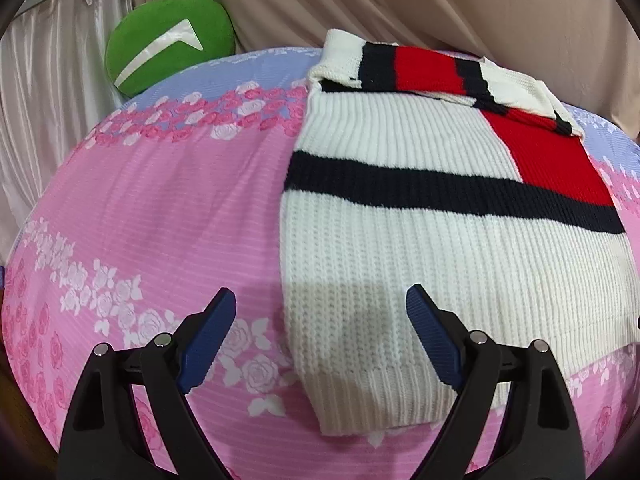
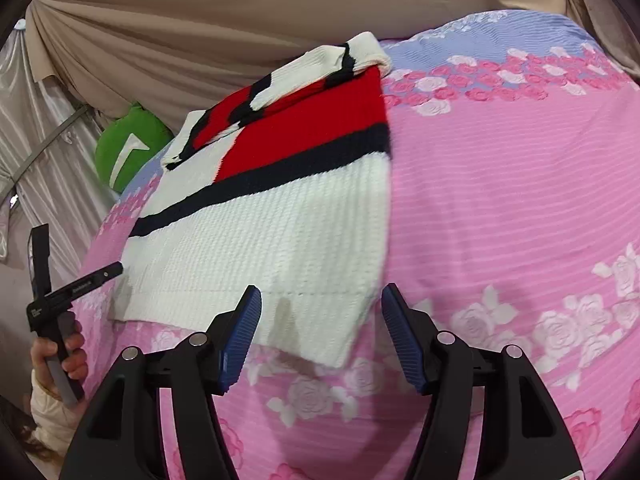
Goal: Fold small clothes
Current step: 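Grasp the ribbed sweater hem with both grippers, then lift the hem with both grippers and fold it over toward the collar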
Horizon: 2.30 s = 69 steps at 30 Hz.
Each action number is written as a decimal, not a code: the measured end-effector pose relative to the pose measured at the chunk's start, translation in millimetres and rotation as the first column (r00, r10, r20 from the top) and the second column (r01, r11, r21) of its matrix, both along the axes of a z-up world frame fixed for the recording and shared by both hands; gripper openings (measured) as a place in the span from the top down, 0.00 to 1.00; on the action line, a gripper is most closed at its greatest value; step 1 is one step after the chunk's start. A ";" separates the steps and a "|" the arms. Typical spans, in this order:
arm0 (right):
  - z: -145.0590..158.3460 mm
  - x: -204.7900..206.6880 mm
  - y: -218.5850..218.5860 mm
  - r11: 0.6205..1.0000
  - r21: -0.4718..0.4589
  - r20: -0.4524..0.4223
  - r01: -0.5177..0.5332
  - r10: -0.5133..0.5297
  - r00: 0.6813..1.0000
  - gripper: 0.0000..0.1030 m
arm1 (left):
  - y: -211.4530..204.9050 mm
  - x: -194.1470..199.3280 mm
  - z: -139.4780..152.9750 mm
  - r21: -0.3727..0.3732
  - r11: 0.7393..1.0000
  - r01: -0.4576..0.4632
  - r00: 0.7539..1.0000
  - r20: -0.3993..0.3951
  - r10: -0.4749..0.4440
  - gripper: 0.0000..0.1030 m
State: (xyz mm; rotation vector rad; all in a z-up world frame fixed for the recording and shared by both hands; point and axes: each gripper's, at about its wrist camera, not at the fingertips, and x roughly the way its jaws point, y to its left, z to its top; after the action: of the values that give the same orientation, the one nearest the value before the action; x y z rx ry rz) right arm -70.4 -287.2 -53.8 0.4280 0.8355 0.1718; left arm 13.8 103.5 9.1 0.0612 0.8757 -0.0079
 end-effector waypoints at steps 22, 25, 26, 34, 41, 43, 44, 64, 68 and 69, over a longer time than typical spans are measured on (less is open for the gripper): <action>-5.0 14.5 12.6 0.988 0.152 0.003 0.012 -0.012 1.000 0.93 | 33.7 -0.2 -7.6 -0.383 0.923 0.026 0.997 -0.061 -0.053 0.94; 8.3 3.7 9.1 0.987 0.162 0.075 0.006 -0.019 0.997 0.94 | 40.8 -8.4 2.4 -0.408 0.912 0.034 0.998 -0.039 -0.055 0.95; 12.8 -0.3 7.6 0.986 0.166 0.098 0.001 -0.018 0.995 0.94 | 41.8 -12.9 7.3 -0.411 0.911 0.044 0.998 -0.025 -0.060 0.95; 25.9 -32.4 8.2 0.994 0.104 0.139 -0.019 0.004 0.990 0.95 | 41.6 -47.7 27.4 -0.409 0.907 0.099 0.994 0.005 -0.106 0.96; -3.0 -36.9 -0.7 0.996 0.093 0.023 -0.004 0.002 1.000 0.95 | 38.6 -54.5 -9.0 -0.371 0.926 0.070 0.987 -0.106 -0.117 0.92; -5.4 -31.1 -0.8 0.996 0.086 -0.003 0.002 -0.002 1.000 0.90 | 38.3 -52.5 -17.5 -0.377 0.925 0.051 0.986 -0.126 -0.106 0.78; -5.0 -29.4 -1.0 0.996 0.088 -0.007 0.000 0.001 1.000 0.87 | 39.2 -52.0 -18.9 -0.394 0.918 0.051 0.987 -0.121 -0.107 0.65; 55.2 -56.4 -6.6 0.972 0.202 0.240 -0.121 0.071 0.968 0.95 | 39.5 -78.3 47.2 -0.469 0.858 0.210 0.977 0.126 -0.170 0.96; 102.1 -107.1 -16.8 0.972 0.157 0.416 -0.178 0.098 0.904 0.95 | 51.9 -136.0 101.0 -0.460 0.825 0.328 0.936 0.279 -0.217 0.96; 112.2 -119.4 -17.3 0.971 0.140 0.458 -0.194 0.110 0.882 0.95 | 55.8 -151.1 112.7 -0.458 0.814 0.356 0.922 0.314 -0.227 0.96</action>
State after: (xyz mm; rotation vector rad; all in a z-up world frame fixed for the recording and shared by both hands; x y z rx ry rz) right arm -189.8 -304.5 58.4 0.4703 0.3959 0.4794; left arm -137.3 159.3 121.8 -0.2962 0.5834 -0.5168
